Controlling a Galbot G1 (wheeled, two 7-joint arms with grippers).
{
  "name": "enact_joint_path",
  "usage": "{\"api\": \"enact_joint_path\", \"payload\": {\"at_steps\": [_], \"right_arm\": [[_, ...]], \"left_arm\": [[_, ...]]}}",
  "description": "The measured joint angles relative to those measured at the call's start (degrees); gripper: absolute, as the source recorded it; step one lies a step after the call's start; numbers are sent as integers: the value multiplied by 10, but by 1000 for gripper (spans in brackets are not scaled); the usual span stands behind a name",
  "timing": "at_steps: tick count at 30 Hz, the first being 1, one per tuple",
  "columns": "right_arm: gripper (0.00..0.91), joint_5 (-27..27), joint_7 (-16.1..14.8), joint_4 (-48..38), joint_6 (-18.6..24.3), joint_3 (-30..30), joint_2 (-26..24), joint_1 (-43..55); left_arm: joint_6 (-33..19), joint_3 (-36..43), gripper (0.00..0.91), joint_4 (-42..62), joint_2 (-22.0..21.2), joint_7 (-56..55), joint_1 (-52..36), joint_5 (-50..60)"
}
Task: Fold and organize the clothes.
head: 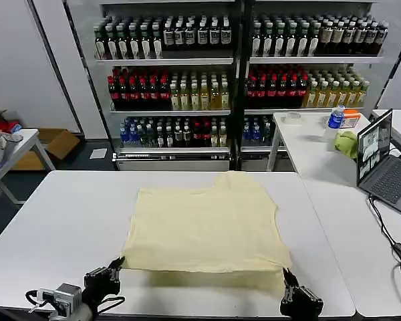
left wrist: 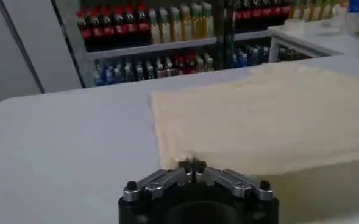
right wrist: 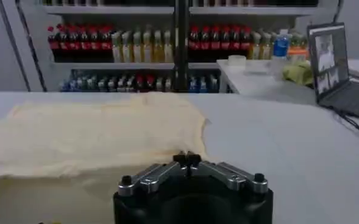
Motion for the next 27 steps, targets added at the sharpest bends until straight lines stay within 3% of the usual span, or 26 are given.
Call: {"api": "enact_joint_path", "payload": {"at_steps": [12, 27], "right_arm": [[0, 37, -14, -53, -18, 8, -36, 111], [0, 105, -32, -164, -81, -37, -88, 299]], "left_arm": [[-14, 31, 10, 68, 26, 7, -93, -30], [-20, 97, 10, 168, 17, 2, -212, -24]]}}
